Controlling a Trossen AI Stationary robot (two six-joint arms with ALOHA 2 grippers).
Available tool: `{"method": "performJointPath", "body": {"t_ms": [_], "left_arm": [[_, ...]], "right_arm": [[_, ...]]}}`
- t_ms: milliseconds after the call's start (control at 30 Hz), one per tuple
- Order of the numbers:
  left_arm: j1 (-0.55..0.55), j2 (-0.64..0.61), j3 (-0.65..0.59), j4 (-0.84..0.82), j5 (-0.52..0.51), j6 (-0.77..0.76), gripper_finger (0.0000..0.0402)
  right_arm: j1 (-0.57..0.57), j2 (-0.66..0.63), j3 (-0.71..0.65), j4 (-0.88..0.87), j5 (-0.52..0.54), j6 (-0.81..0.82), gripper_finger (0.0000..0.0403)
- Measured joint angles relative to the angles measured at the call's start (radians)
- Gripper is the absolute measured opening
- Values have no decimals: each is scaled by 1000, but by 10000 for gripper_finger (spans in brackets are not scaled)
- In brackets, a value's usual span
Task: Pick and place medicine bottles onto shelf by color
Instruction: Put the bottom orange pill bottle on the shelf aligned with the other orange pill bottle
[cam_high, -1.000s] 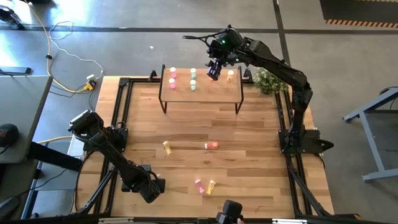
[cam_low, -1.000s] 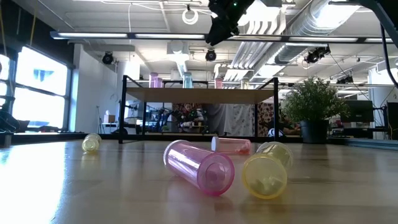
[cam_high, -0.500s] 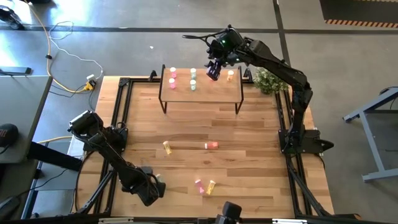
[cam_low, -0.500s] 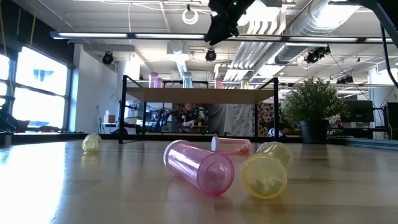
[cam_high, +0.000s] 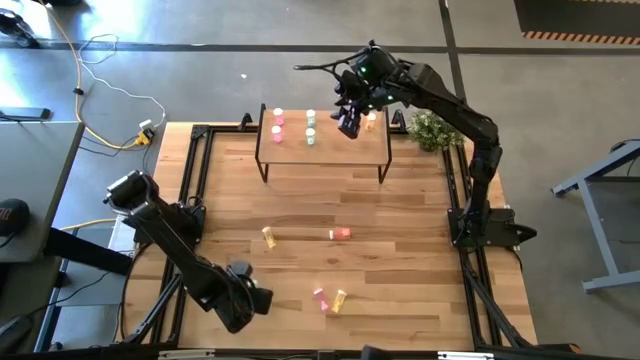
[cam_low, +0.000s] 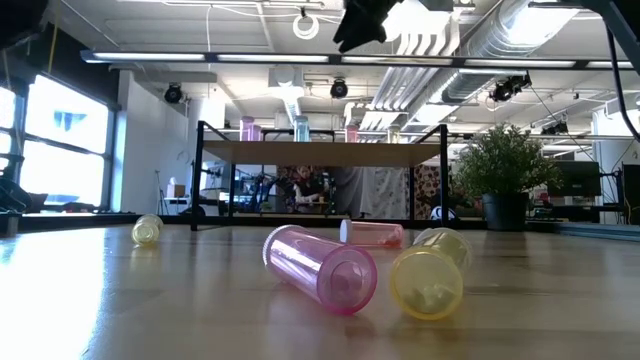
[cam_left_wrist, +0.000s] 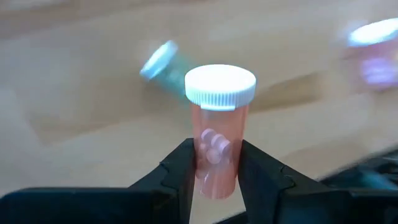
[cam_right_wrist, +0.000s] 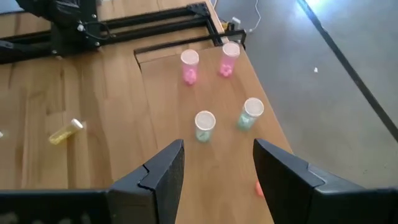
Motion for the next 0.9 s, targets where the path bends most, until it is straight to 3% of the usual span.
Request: {"method": "performJointPath", "body": {"t_ms": [200,400,633,900], "left_arm": [[36,-126,0,-65,-221,88,95],[137,-233,0,-85,-389,276,95],[308,-333,0,-83,-468,555,95],[526,-422,0,-37,-474,879,95]], "right_arm": [[1,0,42,-4,0,-10,183],[-14,0,42,14,0,-46,183],[-25,0,42,32,-65,-83,194],[-45,0,42,30,-305,-204,201]]}}
